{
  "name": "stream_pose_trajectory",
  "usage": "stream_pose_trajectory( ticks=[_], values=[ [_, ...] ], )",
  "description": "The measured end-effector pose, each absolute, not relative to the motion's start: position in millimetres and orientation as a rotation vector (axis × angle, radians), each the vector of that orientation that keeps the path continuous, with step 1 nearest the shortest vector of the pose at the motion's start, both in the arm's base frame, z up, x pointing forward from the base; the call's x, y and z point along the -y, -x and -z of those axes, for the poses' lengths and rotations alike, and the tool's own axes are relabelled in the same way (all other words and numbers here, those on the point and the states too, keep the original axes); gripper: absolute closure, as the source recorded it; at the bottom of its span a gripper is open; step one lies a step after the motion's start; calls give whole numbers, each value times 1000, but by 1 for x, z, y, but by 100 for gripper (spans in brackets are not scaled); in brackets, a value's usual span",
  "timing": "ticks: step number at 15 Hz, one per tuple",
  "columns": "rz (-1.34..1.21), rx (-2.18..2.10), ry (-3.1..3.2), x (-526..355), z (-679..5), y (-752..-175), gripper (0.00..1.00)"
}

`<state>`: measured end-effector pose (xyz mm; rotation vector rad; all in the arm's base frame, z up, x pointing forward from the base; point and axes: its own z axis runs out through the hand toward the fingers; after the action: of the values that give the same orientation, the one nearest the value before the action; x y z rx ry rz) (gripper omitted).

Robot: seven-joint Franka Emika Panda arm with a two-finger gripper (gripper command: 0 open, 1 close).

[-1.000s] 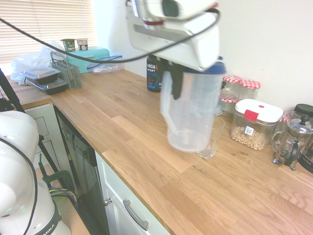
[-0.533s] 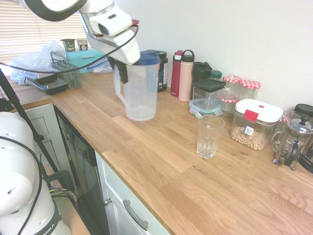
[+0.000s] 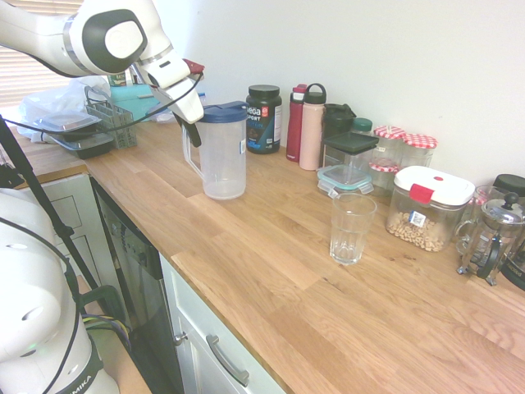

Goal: Pour me some water

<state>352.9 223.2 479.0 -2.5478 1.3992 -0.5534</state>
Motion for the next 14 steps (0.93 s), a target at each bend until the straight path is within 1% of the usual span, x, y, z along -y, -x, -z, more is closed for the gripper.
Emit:
stream_pose_trajectory(
  ticks=[4,9,10,14],
  values=[
    [574,-1451,2506,-230,-464,-372,100],
    [626,-1436,2502,-216,-460,-390,100],
    [620,-1433,2507,-214,-457,-395,0],
    [594,-1388,2518,-216,-449,-416,0]
  ],
)
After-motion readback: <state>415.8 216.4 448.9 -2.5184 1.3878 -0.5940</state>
